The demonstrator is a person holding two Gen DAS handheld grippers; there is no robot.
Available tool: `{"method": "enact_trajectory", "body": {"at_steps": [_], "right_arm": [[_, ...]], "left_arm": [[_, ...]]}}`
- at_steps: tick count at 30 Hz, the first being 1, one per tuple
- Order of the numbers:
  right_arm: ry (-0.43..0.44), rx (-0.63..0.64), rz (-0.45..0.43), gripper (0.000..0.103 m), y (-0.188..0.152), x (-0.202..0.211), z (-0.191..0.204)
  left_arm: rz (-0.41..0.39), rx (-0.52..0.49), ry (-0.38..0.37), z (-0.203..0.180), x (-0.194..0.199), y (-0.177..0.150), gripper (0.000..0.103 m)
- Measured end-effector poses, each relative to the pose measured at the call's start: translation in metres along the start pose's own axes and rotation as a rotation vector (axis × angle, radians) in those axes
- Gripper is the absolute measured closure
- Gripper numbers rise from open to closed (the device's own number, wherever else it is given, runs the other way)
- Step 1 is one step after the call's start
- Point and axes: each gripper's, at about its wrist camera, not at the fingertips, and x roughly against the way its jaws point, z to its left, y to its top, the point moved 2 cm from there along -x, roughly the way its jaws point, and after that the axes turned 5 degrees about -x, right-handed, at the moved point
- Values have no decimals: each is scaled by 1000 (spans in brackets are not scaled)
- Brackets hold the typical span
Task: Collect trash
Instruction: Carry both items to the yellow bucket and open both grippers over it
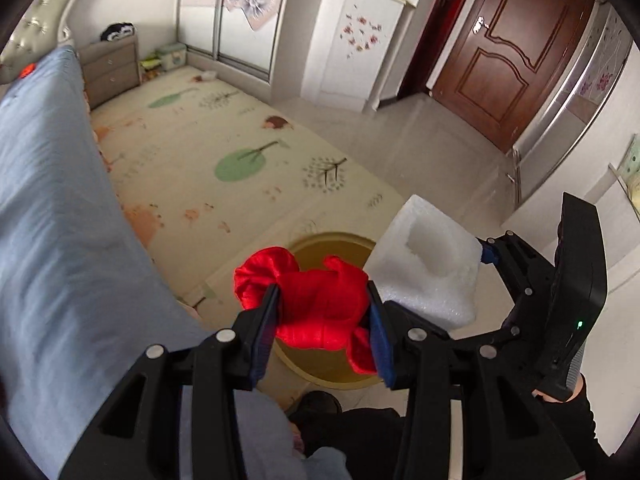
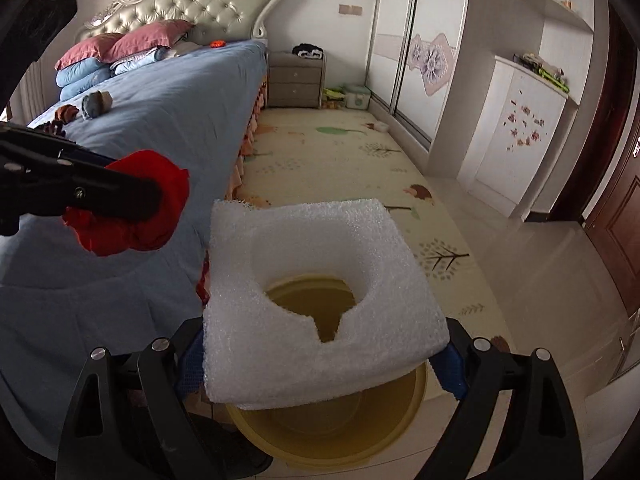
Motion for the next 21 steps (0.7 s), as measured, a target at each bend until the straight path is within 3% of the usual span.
{"method": "enact_trajectory", "body": {"at_steps": [7,9,11,13,21], "right_arm": [[-22,-49,108,15,-35,-46,-29],[-17,-51,120,9,-39,-54,-32],[-10,-71,131,8,-43,-60,-37],[-4,-99,158,8,-48,-66,-44],[17,-148,169,8,-61,-63,-52]], "left_arm": [[176,18,-95,-18,-91,25,58],[201,42,-105,-20,-103,23,45],[204,61,-122,-18,-112,24,26],[202,77,-131,-17,-115,19,15],[224,112,-79,-11,-112,14,14]]}}
